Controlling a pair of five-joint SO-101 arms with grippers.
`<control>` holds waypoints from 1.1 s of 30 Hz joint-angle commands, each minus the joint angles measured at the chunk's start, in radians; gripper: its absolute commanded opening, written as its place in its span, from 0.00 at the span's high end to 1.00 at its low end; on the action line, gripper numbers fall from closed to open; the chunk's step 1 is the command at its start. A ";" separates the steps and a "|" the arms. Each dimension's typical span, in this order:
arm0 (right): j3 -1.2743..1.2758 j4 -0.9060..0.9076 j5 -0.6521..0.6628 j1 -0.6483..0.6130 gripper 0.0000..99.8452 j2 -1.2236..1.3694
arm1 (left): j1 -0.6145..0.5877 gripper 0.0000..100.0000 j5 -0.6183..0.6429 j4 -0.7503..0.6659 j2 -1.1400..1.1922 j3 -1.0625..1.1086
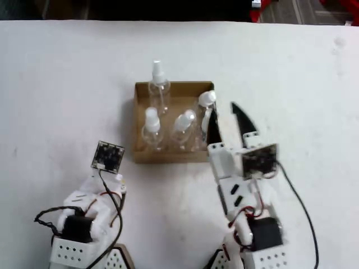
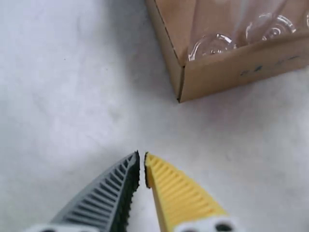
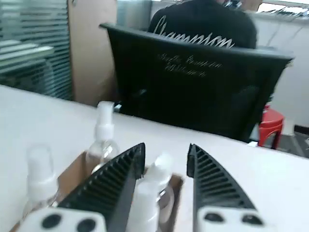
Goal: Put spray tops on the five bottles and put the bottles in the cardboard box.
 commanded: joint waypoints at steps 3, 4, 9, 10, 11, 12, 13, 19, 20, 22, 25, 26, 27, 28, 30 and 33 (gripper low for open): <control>-0.311 0.200 0.006 0.085 0.88 -0.008 | -0.002 0.98 -0.012 0.002 -0.007 0.002; -0.351 0.245 0.006 0.096 0.88 -0.008 | -0.002 0.98 -0.012 0.000 -0.007 0.002; -0.519 0.533 0.006 0.116 0.88 -0.012 | -0.010 0.98 -0.012 0.000 -0.008 -0.008; -0.548 0.593 0.006 0.116 0.88 -0.019 | -0.010 0.98 -0.012 -0.002 -0.008 -0.012; -0.575 0.648 0.006 0.116 0.88 -0.036 | -0.012 0.98 -0.012 -0.002 -0.008 -0.025; -0.597 0.697 0.006 0.116 0.88 -0.061 | -0.012 0.98 -0.012 0.000 -0.008 -0.038; -0.614 0.739 0.006 0.116 0.88 -0.094 | -0.016 0.98 -0.012 0.003 -0.008 -0.052; -0.707 0.974 0.006 0.137 0.99 -0.150 | -0.199 0.98 -0.012 0.006 -0.008 -0.161; -0.704 0.992 0.006 0.143 0.99 -0.151 | -0.226 0.98 -0.011 0.006 -0.008 -0.172; -0.689 1.015 0.006 0.157 0.97 -0.159 | -0.251 0.98 -0.011 0.006 -0.008 -0.181; -0.657 1.009 0.005 0.156 0.98 -0.160 | -0.254 0.98 -0.006 0.008 -0.008 -0.183; -0.641 0.998 0.005 0.154 0.98 -0.160 | -0.255 0.98 -0.006 0.011 -0.008 -0.190; -0.624 0.983 0.005 0.153 0.98 -0.160 | -0.255 0.98 -0.006 0.034 -0.008 -0.203; -0.603 0.966 0.006 0.153 0.98 -0.159 | -0.255 0.98 -0.006 0.077 -0.008 -0.221; -0.526 0.908 0.012 0.157 0.98 -0.159 | -0.249 0.98 -0.012 0.150 -0.008 -0.262; -0.342 0.782 0.014 0.159 0.98 -0.159 | -0.255 0.98 -0.012 0.138 -0.008 -0.261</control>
